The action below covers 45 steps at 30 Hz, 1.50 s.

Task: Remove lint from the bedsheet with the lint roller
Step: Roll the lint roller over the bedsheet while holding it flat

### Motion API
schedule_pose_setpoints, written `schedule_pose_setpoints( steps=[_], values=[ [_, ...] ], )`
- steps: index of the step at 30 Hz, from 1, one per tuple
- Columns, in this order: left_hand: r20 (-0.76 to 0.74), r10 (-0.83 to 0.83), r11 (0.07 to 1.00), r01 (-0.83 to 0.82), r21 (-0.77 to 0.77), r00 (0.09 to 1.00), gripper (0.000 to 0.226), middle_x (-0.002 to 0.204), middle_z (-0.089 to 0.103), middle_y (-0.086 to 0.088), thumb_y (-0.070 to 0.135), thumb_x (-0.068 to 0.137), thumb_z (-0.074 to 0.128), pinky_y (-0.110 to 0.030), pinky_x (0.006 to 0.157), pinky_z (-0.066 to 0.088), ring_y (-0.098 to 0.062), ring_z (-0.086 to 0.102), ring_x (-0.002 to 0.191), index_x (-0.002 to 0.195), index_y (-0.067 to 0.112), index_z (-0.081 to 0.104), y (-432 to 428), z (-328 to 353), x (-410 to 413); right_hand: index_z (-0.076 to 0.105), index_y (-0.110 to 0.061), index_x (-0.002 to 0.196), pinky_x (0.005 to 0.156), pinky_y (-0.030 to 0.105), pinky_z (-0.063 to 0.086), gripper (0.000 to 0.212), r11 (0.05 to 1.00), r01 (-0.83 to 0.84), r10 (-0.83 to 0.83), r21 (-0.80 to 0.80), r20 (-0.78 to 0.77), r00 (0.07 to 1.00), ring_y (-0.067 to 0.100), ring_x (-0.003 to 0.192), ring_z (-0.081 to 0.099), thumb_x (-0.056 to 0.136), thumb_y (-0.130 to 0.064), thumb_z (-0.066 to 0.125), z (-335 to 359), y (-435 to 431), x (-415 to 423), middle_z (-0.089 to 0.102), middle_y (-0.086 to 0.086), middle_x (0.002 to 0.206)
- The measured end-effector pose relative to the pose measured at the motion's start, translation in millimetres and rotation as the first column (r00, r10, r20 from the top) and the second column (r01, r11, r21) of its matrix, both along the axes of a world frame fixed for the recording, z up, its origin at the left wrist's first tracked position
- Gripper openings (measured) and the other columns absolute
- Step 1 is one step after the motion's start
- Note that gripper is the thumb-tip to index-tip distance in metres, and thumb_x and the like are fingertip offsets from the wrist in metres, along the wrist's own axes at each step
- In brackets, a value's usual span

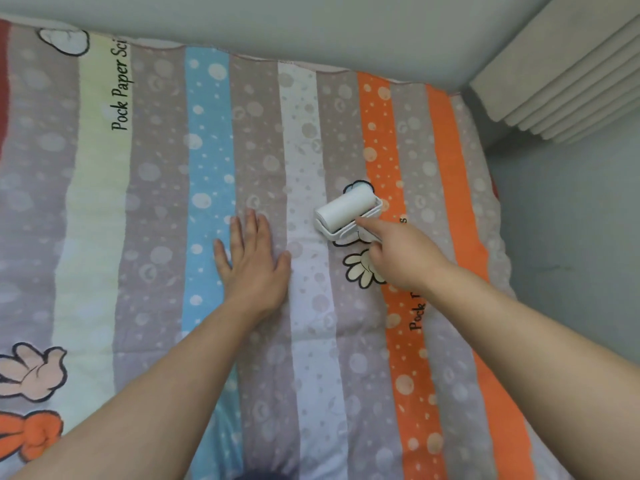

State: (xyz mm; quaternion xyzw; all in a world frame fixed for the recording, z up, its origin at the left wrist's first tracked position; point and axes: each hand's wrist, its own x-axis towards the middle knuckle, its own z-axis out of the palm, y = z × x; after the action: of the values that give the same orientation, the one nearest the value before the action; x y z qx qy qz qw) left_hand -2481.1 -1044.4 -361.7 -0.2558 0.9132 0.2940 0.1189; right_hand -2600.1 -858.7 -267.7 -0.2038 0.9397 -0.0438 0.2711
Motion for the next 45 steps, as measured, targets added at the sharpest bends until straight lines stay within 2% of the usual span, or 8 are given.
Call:
schedule_pose_setpoints(
  steps=[7, 15, 21, 24, 29, 32, 36, 45],
  values=[
    [0.027, -0.004, 0.997, 0.006, -0.082, 1.0, 0.073, 0.167, -0.023, 0.005, 0.043, 0.104, 0.03, -0.047, 0.12, -0.021, -0.015, -0.026, 0.152, 0.162, 0.02, -0.009, 6, 0, 0, 0.038, -0.044, 0.142, 0.077, 0.034, 0.045, 0.056, 0.994, -0.056, 0.059, 0.097, -0.021, 0.998, 0.029, 0.113, 0.055, 0.092, -0.022, 0.043, 14, 61, 33, 0.058, 0.003, 0.131],
    [0.024, -0.038, 0.986, 0.041, -0.162, 0.999, 0.082, 0.169, -0.015, 0.0, 0.055, 0.099, 0.039, -0.051, 0.122, -0.016, -0.021, -0.02, 0.154, 0.163, 0.02, 0.002, 12, 10, 7, 0.038, -0.05, 0.14, 0.074, 0.033, 0.045, 0.056, 0.975, -0.091, 0.101, 0.201, -0.038, 0.994, 0.024, 0.113, 0.055, 0.09, -0.026, 0.041, 27, 123, 65, 0.058, 0.0, 0.13],
    [0.194, 0.06, 0.971, -0.012, -0.24, 0.979, 0.105, 0.167, -0.023, -0.004, 0.088, 0.081, 0.037, -0.059, 0.12, -0.011, -0.03, -0.023, 0.153, 0.16, 0.033, -0.006, 13, 20, 22, 0.04, -0.058, 0.131, 0.079, 0.033, 0.053, 0.052, 0.93, -0.179, 0.18, 0.321, 0.027, 0.983, 0.017, 0.103, 0.059, 0.088, -0.029, 0.039, 81, 153, 62, 0.061, -0.011, 0.123],
    [0.211, 0.113, 0.968, -0.059, -0.245, 0.971, 0.106, 0.167, -0.025, -0.006, 0.091, 0.08, 0.034, -0.061, 0.119, -0.01, -0.031, -0.024, 0.153, 0.16, 0.035, -0.007, 13, 19, 22, 0.041, -0.058, 0.133, 0.08, 0.034, 0.053, 0.054, 0.958, -0.151, 0.151, 0.243, 0.021, 0.988, 0.014, 0.094, 0.057, 0.089, -0.028, 0.041, 103, 144, 46, 0.06, -0.014, 0.126],
    [0.223, 0.159, 0.97, -0.109, -0.218, 0.962, 0.076, 0.167, -0.025, -0.002, 0.069, 0.098, 0.026, -0.058, 0.12, -0.014, -0.028, -0.025, 0.153, 0.161, 0.038, -0.004, 13, 11, 13, 0.038, -0.046, 0.142, 0.068, 0.032, 0.045, 0.056, 0.99, -0.093, 0.083, -0.103, -0.103, 0.991, 0.023, 0.088, 0.055, 0.093, -0.02, 0.04, 71, 77, 13, 0.062, 0.0, 0.123],
    [0.234, 0.161, 0.978, -0.124, -0.166, 0.959, 0.071, 0.166, -0.028, 0.003, 0.063, 0.101, 0.028, -0.054, 0.12, -0.019, -0.024, -0.029, 0.151, 0.16, 0.041, -0.007, 8, 8, 13, 0.034, -0.042, 0.145, 0.078, 0.04, 0.052, 0.06, 0.971, -0.116, 0.103, -0.209, -0.072, 0.992, 0.03, 0.101, 0.055, 0.092, -0.014, 0.039, 31, 24, -1, 0.057, 0.005, 0.127],
    [0.287, 0.157, 0.982, -0.117, -0.151, 0.945, 0.07, 0.164, -0.032, 0.004, 0.061, 0.102, 0.027, -0.053, 0.119, -0.02, -0.024, -0.031, 0.15, 0.158, 0.043, -0.012, 5, 8, 10, 0.027, -0.036, 0.15, 0.069, 0.039, 0.051, 0.066, 0.953, -0.128, 0.126, -0.274, -0.022, 0.992, 0.031, 0.096, 0.056, 0.092, -0.008, 0.042, 9, -33, -9, 0.054, 0.01, 0.124],
    [0.36, 0.123, 0.991, -0.097, -0.092, 0.925, 0.072, 0.16, -0.04, 0.0, 0.06, 0.103, 0.022, -0.055, 0.117, -0.023, -0.027, -0.038, 0.146, 0.155, 0.039, -0.022, 1, 1, 4, 0.023, -0.033, 0.152, 0.063, 0.034, 0.038, 0.073, 0.979, -0.111, 0.118, -0.17, 0.031, 0.992, 0.029, 0.09, 0.052, 0.088, -0.005, 0.043, -18, -62, -4, 0.053, 0.011, 0.122]
  ],
)
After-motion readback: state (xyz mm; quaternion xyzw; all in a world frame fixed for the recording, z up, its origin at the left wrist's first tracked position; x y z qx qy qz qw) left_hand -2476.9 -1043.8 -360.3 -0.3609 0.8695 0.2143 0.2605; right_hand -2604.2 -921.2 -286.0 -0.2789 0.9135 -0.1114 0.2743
